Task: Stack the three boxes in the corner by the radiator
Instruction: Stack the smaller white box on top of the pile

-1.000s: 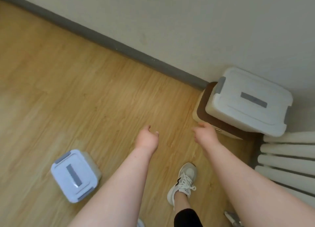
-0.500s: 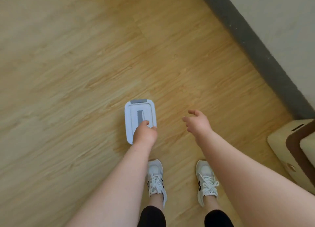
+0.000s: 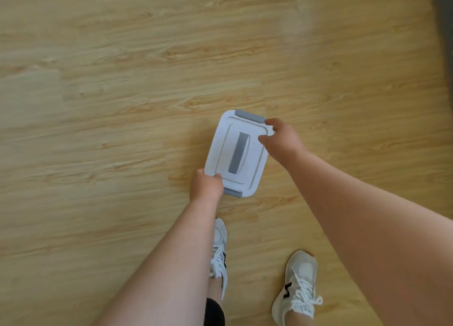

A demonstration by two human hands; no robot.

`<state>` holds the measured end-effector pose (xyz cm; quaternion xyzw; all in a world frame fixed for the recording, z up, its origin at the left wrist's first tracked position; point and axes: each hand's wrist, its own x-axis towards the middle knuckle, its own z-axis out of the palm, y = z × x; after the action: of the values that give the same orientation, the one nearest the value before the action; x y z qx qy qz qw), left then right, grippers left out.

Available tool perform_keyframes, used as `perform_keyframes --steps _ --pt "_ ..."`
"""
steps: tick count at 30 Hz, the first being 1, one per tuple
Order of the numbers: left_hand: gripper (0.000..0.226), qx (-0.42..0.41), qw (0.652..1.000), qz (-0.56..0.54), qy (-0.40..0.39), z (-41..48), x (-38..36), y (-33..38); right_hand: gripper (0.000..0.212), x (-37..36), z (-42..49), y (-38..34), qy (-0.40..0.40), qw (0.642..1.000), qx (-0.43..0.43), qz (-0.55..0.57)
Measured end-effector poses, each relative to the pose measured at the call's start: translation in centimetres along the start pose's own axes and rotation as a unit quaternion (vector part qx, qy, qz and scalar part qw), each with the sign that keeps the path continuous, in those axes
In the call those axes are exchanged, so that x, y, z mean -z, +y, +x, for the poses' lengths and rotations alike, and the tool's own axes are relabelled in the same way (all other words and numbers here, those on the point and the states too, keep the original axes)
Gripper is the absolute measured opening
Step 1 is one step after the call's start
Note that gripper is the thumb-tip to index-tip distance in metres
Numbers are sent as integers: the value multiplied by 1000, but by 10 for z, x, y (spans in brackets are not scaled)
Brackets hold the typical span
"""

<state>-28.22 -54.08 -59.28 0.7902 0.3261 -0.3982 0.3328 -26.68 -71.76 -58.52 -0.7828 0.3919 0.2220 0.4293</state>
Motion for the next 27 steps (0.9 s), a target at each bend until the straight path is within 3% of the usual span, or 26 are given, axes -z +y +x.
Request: perform_keyframes --steps 7,13,17,22,27 --pt "48 83 992 -89 20 51 -31 -19 62 -27 72 7 -8 993 50 -106" --pt "45 128 974 -185 -24 78 -50 -33 77 -47 109 14 -69 980 61 -178" --pt "41 169 951 -249 -73 79 -50 -37 75 -52 114 26 -78 974 66 -204" --pt "43 134 954 -261 -59 71 -41 -44 66 -34 103 43 -94 980 36 -172" --pt "43 65 969 -238 -32 44 -33 -28 64 -1 75 56 -62 991 -3 -117"
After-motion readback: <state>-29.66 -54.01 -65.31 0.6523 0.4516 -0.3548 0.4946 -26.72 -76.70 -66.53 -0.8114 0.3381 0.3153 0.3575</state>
